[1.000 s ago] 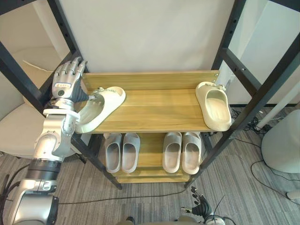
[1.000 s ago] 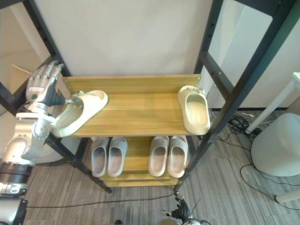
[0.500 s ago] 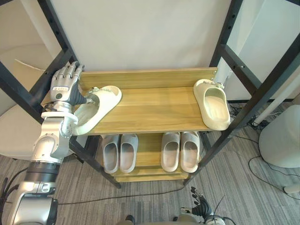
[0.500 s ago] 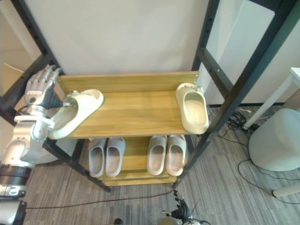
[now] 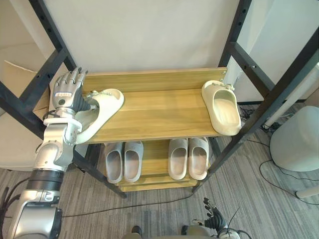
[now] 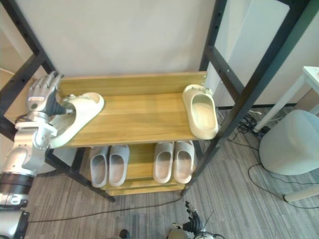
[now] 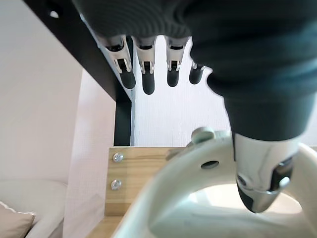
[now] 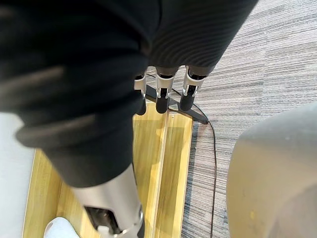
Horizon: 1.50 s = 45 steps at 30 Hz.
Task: Organize the slippers on the shoe rack
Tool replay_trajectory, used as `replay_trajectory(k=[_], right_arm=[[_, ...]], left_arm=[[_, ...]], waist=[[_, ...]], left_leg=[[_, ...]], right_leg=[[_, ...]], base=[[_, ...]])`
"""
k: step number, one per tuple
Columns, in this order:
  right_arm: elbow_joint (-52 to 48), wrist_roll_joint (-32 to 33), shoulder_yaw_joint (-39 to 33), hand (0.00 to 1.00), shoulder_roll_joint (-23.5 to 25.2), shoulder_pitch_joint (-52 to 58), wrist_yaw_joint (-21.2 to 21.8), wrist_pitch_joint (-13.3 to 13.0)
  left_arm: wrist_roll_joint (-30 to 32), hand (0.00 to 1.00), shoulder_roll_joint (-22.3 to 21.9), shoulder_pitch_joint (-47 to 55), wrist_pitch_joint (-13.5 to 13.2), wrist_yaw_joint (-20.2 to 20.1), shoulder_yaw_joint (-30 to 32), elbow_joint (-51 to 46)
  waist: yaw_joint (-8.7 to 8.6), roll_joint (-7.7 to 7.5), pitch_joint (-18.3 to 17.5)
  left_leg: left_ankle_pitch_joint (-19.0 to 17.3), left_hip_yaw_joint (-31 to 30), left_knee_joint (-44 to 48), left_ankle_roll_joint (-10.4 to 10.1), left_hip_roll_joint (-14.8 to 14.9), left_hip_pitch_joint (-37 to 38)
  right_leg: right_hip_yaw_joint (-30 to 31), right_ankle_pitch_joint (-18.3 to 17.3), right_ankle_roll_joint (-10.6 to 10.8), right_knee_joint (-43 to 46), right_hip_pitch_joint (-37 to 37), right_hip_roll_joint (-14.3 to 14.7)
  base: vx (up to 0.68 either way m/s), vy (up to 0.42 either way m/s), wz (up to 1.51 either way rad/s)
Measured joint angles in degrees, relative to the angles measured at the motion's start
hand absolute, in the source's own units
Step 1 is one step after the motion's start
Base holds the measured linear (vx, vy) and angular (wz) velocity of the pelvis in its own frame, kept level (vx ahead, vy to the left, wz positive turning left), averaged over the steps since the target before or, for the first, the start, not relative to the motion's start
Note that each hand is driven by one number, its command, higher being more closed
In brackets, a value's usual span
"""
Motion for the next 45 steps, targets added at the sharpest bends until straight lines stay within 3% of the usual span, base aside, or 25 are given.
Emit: replay_trajectory(k=[16,17,39,45], right_arm=[[-1.5,0.5,0.0,0.00,0.0,0.2,0.0,-0.2],[-1.6,0.5,0.0,0.00,0.0,0.2,0.0,-0.2],[-3.9,0.5,0.0,0.00,0.0,0.3,-0.9,-0.2],[-3.9,0.5,0.0,0.00,0.0,0.4,-0.9,-0.1]], left_arm=[[-0.1,0.00,-0.6,-5.3,0.7,0.0,-3.5,1.7],[-0.1,1.00,-0.7,-5.7,0.8,0.0,-3.9,2.2],[-2.3,1.00,-0.8,-10.4,0.7,0.0,-7.6,2.9],[-2.5,1.00,-3.4,-10.4,1.1,0.0,-7.5,1.4]], waist=[[-0.25,-0.58,2.1],[-0.26,-0.58,2.2],[-1.13,-0.54,4.4],[-1.08,-0.54,4.4]], left_leg=[[-0.2,0.8,0.1,0.2,0.1,-0.1],[-0.3,0.9,0.2,0.2,0.1,-0.1],[-2.4,1.7,4.0,0.4,0.8,-2.0],[-2.4,1.3,4.1,0.4,0.5,-2.0]], right_leg=[[0.6,0.7,0.1,-1.2,-0.1,0.1],[0.7,0.7,0.1,-1.2,-0.1,0.2],[1.9,1.5,0.2,-1.2,-0.8,0.7],[1.5,1.4,0.2,-1.2,-0.4,0.6]], base=[[0.00,0.002,-0.02],[0.01,0.002,-0.05],[0.00,0.002,-0.03],[0.00,0.001,0.05]])
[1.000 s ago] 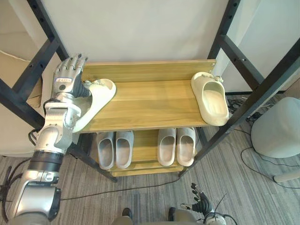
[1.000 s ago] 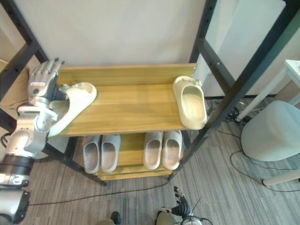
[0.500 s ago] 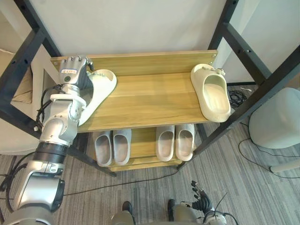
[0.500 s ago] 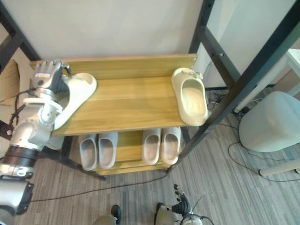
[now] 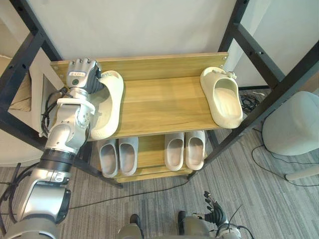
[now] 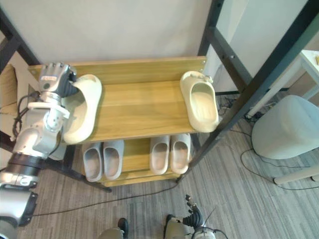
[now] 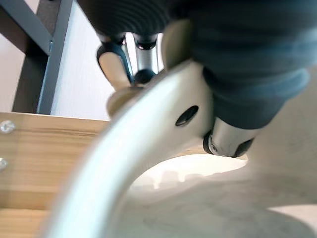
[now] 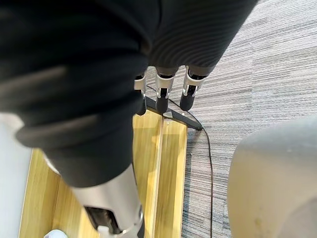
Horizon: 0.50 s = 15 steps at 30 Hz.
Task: Organize the slippers on the shoe rack
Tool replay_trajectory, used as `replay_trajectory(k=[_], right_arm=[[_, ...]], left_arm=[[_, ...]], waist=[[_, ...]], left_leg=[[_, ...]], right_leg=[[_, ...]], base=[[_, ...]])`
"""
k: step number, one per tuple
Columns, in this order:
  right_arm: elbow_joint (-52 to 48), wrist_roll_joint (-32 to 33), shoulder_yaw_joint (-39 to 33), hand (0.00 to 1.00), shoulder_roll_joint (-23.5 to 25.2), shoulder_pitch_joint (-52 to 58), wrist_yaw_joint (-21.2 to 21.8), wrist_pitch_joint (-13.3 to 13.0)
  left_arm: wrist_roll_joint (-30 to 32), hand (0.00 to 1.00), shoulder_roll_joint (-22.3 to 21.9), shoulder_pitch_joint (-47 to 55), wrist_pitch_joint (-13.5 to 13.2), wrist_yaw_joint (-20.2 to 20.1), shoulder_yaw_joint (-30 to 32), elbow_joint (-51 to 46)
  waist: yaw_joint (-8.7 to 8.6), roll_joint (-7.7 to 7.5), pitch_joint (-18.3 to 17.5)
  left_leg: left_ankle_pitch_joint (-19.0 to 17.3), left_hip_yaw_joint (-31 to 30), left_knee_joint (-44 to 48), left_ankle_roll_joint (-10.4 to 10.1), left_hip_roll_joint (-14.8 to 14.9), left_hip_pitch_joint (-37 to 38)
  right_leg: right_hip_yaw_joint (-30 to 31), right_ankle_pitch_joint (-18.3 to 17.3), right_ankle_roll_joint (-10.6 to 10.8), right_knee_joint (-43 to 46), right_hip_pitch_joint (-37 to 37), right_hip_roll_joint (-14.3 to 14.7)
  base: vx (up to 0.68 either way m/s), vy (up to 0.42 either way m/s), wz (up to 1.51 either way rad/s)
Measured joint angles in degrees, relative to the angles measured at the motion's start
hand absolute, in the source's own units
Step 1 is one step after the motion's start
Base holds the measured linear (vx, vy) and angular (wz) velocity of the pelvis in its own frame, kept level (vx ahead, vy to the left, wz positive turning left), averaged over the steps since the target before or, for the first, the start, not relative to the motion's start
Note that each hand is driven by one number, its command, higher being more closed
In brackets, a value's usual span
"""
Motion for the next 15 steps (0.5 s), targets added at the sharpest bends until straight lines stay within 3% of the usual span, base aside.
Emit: replay_trajectory(k=[6,15], right_arm=[[0.0,0.0,0.0,0.00,0.0,0.1,0.1,0.1],[0.0,0.0,0.0,0.00,-0.1,0.1,0.3,0.9]], left_arm=[[-0.9,1.00,-3.9,0.0,-0.1,0.0,-2.3,-3.3],[-1.0,1.00,-5.7,-2.0,-0.3,0.0,-7.5,-3.4]], waist=[[-0.05,0.04,0.0],[-0.47,0.08,0.0]], left_leg=[[0.0,-0.7,0.0,0.0,-0.6,0.4],[0.1,-1.0,0.0,0.0,-1.2,1.4]], right_leg=[[-0.4,-0.6,0.3,0.7,0.4,-0.3],[-0.2,-1.6,0.3,2.6,0.5,-0.9]], base=[[-0.01,-0.001,0.05],[-0.01,-0.006,0.00]])
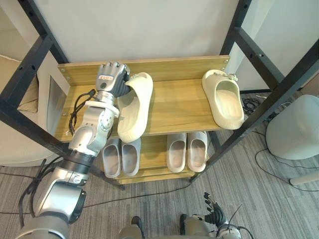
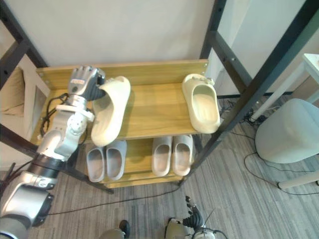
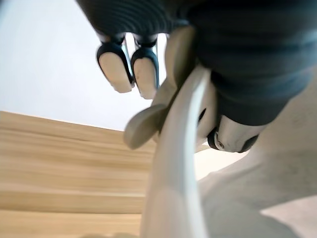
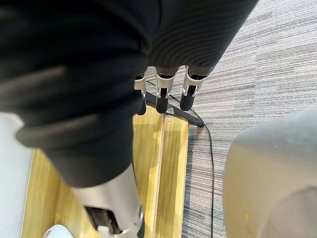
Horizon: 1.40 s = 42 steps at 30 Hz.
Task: Organize the slippers on the shoe rack
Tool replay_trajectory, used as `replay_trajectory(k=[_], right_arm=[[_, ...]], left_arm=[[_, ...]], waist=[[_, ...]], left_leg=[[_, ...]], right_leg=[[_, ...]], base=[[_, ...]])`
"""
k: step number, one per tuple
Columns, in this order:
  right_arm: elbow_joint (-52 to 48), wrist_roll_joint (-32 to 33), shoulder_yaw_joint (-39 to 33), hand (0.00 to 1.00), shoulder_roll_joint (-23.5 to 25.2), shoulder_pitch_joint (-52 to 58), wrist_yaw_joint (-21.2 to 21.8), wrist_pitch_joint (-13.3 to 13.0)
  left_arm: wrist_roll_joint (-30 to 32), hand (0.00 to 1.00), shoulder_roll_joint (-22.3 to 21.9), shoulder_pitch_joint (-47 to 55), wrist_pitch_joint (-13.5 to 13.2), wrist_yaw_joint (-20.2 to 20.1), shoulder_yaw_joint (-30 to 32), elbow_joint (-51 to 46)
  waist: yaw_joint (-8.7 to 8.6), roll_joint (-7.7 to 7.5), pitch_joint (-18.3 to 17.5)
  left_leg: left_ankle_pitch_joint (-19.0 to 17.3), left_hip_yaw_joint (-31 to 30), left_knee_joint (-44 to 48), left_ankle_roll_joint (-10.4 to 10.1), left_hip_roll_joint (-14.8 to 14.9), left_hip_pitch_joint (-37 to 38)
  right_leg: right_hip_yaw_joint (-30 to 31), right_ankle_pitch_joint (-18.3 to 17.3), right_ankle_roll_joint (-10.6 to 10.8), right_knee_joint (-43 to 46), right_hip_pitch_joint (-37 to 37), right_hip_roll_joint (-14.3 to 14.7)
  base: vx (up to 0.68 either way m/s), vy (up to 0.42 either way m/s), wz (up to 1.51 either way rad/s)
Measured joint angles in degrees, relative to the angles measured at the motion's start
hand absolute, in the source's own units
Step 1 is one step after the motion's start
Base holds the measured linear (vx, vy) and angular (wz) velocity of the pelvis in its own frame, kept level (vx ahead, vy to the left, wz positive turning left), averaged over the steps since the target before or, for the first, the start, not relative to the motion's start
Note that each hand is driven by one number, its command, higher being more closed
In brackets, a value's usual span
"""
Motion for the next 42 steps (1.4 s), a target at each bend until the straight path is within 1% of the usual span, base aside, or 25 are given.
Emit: replay_trajectory(k=[2,4,9,13,16,19,21,22,24,26,31,34,35,42], right_arm=[[0.0,0.0,0.0,0.00,0.0,0.0,0.0,0.0],[0.0,0.0,0.0,0.00,0.0,0.1,0.0,0.0],[0.0,0.5,0.0,0.00,-0.2,0.5,0.1,0.0],[0.0,1.7,0.0,0.00,-0.3,0.4,0.1,0.0],[-0.1,2.0,-0.1,0.00,-0.5,0.3,0.0,0.0],[-0.3,2.7,-0.1,0.00,-0.5,0.3,-0.1,0.0],[-0.3,2.7,-0.1,0.00,-0.5,0.3,-0.4,-0.1],[-0.4,2.8,-0.1,0.00,-0.6,0.2,-0.4,-0.1],[-1.7,3.7,-0.1,0.00,-0.9,0.2,-0.5,-0.1],[-2.0,4.0,-0.1,0.00,-1.2,0.2,-0.5,-0.1],[-2.2,5.1,-0.1,0.00,-1.3,0.2,-0.6,-0.3],[-2.4,6.3,-0.2,0.00,-1.4,0.2,-0.6,-0.5],[-2.4,6.5,-0.2,0.00,-1.4,0.2,-0.6,-0.5],[-4.5,7.4,-0.2,0.00,-1.7,0.3,-0.7,-1.1]], left_arm=[[0.0,1.00,-0.1,-0.2,0.0,0.0,-0.2,0.0],[0.0,1.00,-0.7,-1.0,0.0,0.0,-0.8,0.6],[0.0,1.00,-1.1,-3.9,-0.1,0.0,-3.1,2.2],[0.0,1.00,-2.5,-6.5,-0.1,0.0,-3.9,5.6],[0.0,1.00,-2.7,-7.4,-0.1,0.0,-4.4,7.2],[0.0,1.00,-2.8,-9.0,0.0,0.0,-5.8,9.6],[0.0,1.00,-2.8,-10.4,-0.1,0.0,-6.4,11.0],[0.0,1.00,-2.8,-10.9,-0.1,0.0,-6.4,11.3],[0.0,1.00,-2.8,-12.0,-0.1,0.0,-6.6,12.4],[0.0,1.00,-2.8,-13.0,-0.2,0.0,-7.4,13.9],[0.0,1.00,-2.8,-15.2,-0.2,0.0,-7.7,14.1],[0.1,1.00,-2.8,-17.6,-0.3,0.0,-9.8,15.4],[0.1,0.00,-2.8,-18.0,-0.3,0.0,-9.9,15.4],[0.2,0.00,-2.8,-20.3,-0.8,0.2,-10.2,15.5]], waist=[[-0.08,0.00,0.0],[-0.51,0.20,0.0],[-1.05,0.95,-0.1],[-1.23,1.57,-0.1],[-1.54,2.03,-0.1],[-2.29,2.16,0.0],[-2.48,2.22,0.0],[-2.49,2.39,0.1],[-3.27,3.28,0.7],[-3.46,3.67,0.9],[-3.90,3.86,1.6],[-3.99,3.92,2.0],[-4.14,3.91,2.2],[-4.31,3.83,4.3]], left_leg=[[0.0,0.5,-0.1,0.0,-0.1,0.5],[0.0,0.8,-0.1,0.1,-0.3,0.6],[0.1,1.3,-0.2,0.1,-0.3,0.9],[0.1,1.7,-0.7,0.2,-0.4,1.5],[0.2,2.8,-1.0,0.2,-0.4,1.4],[0.2,3.0,-1.0,0.2,-0.5,1.4],[0.2,3.8,-1.1,0.2,-0.4,1.4],[0.2,4.1,-1.2,0.2,-0.4,1.2],[0.2,4.7,-1.2,0.2,-0.1,1.0],[0.1,5.5,-1.2,0.3,0.2,0.7],[0.6,7.0,-1.7,0.9,0.3,-0.3],[0.8,7.4,-2.0,1.0,0.3,-0.4],[0.8,7.5,-2.0,1.1,0.3,-0.5],[0.9,7.6,-2.0,1.2,0.1,-0.6]], right_leg=[[0.4,-0.1,0.0,0.3,0.0,0.0],[0.6,-0.3,0.1,0.7,0.0,-0.2],[1.0,-0.3,0.1,0.7,-0.2,-0.2],[1.8,-0.3,0.2,0.7,-0.2,-0.1],[2.6,-0.2,0.3,0.7,-1.0,-0.1],[2.8,-0.1,0.3,0.6,-1.0,0.0],[3.6,0.1,0.4,0.6,-1.7,0.1],[3.9,0.3,0.4,0.5,-2.0,0.2],[4.8,1.5,0.6,-0.7,-2.1,0.5],[5.4,2.3,0.7,-1.6,-2.3,0.8],[6.9,3.7,1.0,-2.6,-4.0,1.1],[7.2,4.6,1.1,-3.6,-4.0,1.1],[7.3,4.6,1.1,-3.6,-4.0,1.1],[7.8,5.3,1.4,-4.4,-4.0,1.0]], base=[[-0.02,-0.002,-0.10],[-0.03,0.000,-0.04],[-0.02,-0.005,-0.04],[0.00,-0.004,-0.07],[0.01,0.005,-0.14],[0.01,0.001,-0.06],[0.00,-0.001,-0.18],[-0.01,0.016,-0.18],[-0.02,0.029,-0.20],[-0.03,0.011,-0.22],[-0.04,0.016,-0.17],[-0.02,0.012,-0.05],[-0.01,0.013,-0.05],[-0.01,0.004,-0.02]])
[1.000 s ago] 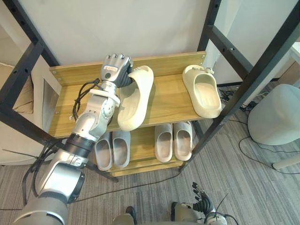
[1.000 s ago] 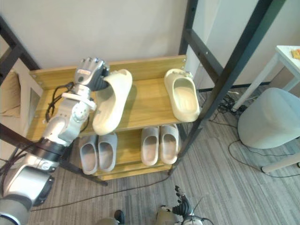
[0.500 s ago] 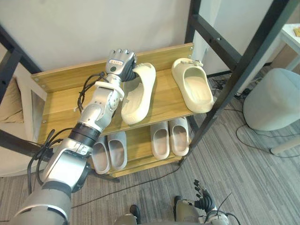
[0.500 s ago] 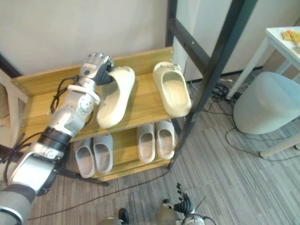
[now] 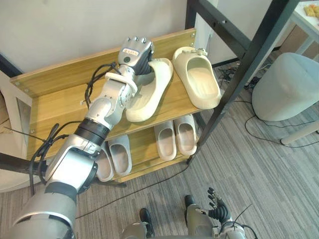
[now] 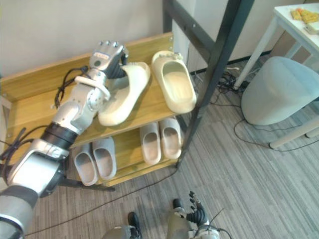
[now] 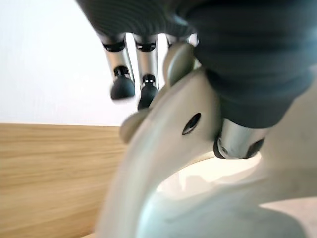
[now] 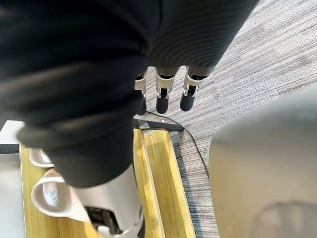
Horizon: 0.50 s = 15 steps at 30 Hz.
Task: Organize the slippers on the shoe rack
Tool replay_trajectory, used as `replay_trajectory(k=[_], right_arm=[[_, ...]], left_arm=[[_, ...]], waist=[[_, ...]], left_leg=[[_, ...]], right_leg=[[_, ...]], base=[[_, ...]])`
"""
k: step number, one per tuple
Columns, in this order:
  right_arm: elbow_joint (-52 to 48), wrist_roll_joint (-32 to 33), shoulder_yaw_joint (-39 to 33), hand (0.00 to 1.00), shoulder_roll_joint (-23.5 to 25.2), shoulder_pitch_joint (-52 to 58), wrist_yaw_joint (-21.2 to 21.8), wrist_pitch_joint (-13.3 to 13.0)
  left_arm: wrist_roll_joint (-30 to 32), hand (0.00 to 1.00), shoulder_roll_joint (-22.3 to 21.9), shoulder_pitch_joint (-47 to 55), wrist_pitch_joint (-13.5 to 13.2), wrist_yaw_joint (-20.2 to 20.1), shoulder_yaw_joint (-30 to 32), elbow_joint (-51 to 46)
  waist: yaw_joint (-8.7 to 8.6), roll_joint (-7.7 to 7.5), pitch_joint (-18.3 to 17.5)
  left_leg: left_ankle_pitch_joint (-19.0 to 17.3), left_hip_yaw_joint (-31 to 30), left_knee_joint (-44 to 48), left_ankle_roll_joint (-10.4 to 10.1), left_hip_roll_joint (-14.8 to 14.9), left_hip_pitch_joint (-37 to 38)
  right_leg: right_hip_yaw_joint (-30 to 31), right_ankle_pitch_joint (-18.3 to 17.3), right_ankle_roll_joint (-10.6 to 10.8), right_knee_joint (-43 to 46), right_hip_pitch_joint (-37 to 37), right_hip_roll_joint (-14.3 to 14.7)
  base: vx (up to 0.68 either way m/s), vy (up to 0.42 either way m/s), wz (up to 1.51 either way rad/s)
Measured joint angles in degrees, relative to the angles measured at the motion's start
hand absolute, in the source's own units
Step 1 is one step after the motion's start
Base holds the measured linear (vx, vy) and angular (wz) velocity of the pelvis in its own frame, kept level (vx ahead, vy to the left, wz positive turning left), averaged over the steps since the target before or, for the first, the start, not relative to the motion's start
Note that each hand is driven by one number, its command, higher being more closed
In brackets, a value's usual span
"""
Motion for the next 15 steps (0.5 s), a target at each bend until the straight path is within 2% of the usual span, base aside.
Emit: replay_trajectory(k=[10,15], right_arm=[[-0.2,0.0,0.0,0.00,0.0,0.0,-0.3,-0.3],[-0.4,0.0,0.1,0.00,0.0,0.0,-0.3,-0.3]], left_arm=[[-0.2,0.00,-2.6,-1.6,0.8,0.1,-0.6,0.8],[-1.5,0.00,-4.7,-1.6,1.2,0.3,1.5,0.8]], waist=[[0.01,-0.06,0.8],[0.04,-0.45,1.5]], left_leg=[[0.1,-0.8,0.0,0.2,-0.3,-0.5],[0.3,-1.4,0.3,0.5,-0.8,-0.5]], right_leg=[[-0.8,0.0,0.0,0.0,0.0,-0.3],[-1.3,-0.2,0.3,0.6,0.2,-0.9]], base=[[0.00,-0.001,0.04],[-0.02,0.008,0.07]])
